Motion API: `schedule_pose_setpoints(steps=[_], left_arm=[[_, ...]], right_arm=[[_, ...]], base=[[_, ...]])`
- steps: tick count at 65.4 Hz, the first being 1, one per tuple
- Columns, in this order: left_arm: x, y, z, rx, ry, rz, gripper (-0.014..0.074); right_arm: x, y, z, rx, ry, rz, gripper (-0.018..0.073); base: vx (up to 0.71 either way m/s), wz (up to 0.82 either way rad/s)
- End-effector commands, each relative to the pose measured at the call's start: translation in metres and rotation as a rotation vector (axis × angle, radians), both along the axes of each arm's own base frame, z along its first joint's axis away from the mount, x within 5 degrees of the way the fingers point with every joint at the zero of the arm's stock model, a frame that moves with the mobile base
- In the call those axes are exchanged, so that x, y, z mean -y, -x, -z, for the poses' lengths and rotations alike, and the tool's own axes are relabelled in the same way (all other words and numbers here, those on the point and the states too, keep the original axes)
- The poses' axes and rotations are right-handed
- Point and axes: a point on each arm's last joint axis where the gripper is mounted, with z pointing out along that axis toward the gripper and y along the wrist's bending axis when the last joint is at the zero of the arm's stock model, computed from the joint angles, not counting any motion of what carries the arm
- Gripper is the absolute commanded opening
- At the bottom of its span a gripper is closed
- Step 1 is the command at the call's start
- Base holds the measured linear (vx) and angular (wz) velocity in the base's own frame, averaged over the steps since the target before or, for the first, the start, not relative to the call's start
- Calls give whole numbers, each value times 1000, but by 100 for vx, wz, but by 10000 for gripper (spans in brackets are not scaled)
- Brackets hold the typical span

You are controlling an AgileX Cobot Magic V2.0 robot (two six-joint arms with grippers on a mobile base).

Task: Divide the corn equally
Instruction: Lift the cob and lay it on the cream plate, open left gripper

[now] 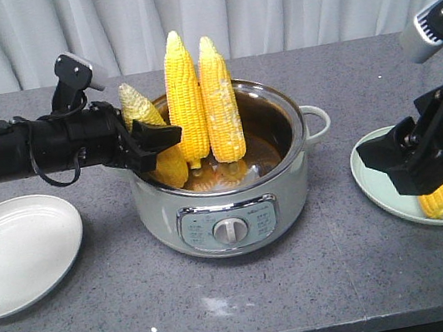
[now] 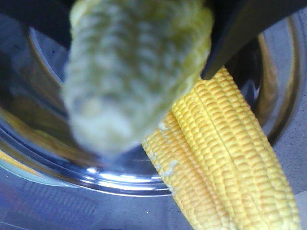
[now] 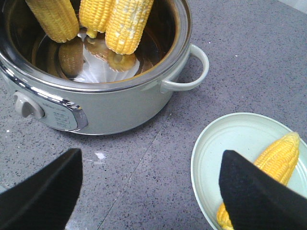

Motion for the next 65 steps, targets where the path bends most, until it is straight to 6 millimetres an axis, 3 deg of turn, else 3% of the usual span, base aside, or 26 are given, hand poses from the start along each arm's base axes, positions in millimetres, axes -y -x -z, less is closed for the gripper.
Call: schedule_pose_setpoints(steps=[1, 15, 35, 45, 53, 65], left_arm=[[3, 8, -34, 76, 68, 19, 276], [-2, 31, -76, 187, 93, 18, 277], [-20, 92, -185, 394, 114, -29, 277], [-34, 115, -218, 374, -25, -110, 277], [-48, 120, -222, 211, -145, -231, 277], [-77, 111, -196, -12, -420, -503, 277]], right_arm=[[0, 0, -14, 93, -32, -1, 554], [0, 1, -14, 85, -33, -1, 554], [0, 1, -14, 85, -33, -1, 554], [0, 1, -14, 85, -33, -1, 554], [0, 1, -14, 85, -33, -1, 554], [0, 1, -14, 84, -33, -1, 554]], base=[[0, 0], [0, 0], [0, 0], [0, 0], [0, 0], [0, 0]])
